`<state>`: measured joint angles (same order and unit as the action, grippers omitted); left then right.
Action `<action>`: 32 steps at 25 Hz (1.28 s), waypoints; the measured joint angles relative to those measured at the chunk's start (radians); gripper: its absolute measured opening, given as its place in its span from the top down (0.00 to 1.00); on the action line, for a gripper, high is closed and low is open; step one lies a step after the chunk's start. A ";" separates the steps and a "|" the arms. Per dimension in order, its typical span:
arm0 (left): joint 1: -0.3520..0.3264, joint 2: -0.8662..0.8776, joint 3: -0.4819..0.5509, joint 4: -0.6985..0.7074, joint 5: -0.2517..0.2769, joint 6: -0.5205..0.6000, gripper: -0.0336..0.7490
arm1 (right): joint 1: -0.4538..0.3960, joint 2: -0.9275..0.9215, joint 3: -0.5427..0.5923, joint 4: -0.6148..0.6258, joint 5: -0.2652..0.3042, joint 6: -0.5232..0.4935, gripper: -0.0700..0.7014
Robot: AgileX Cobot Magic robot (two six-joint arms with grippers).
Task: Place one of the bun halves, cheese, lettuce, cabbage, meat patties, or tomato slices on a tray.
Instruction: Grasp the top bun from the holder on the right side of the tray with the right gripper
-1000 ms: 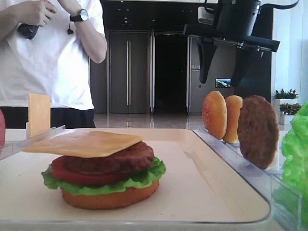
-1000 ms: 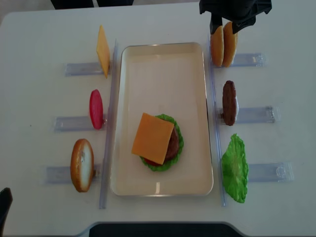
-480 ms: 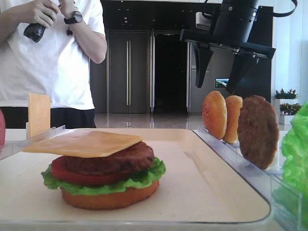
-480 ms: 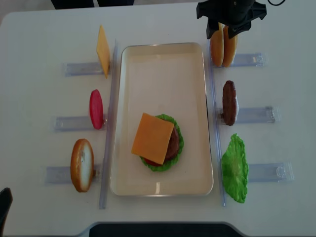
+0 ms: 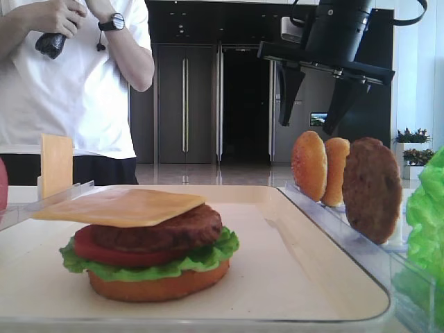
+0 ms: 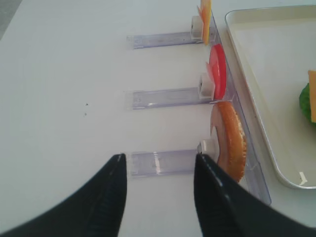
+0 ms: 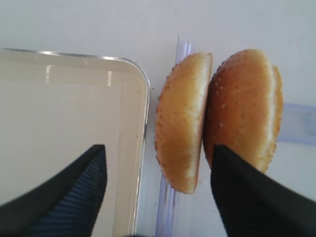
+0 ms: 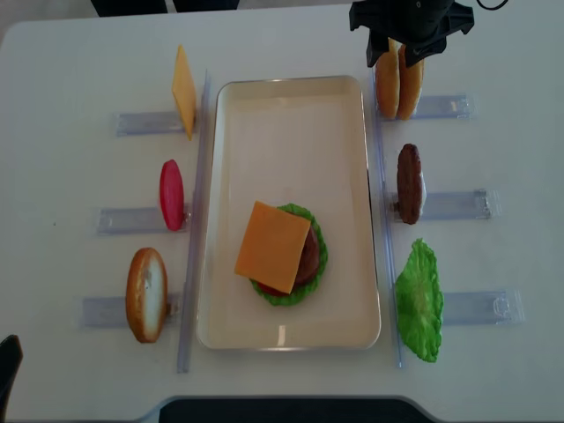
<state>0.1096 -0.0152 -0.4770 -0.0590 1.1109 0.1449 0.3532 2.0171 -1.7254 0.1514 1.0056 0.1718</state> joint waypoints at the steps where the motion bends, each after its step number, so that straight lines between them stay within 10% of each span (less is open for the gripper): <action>1: 0.000 0.000 0.000 0.000 0.000 0.000 0.52 | 0.000 0.002 0.000 0.003 0.000 -0.001 0.31; 32: 0.000 0.000 0.000 0.000 0.000 0.000 0.52 | 0.000 0.064 -0.002 0.007 -0.025 -0.044 0.42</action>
<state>0.1096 -0.0152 -0.4770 -0.0590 1.1109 0.1449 0.3532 2.0806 -1.7269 0.1580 0.9808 0.1281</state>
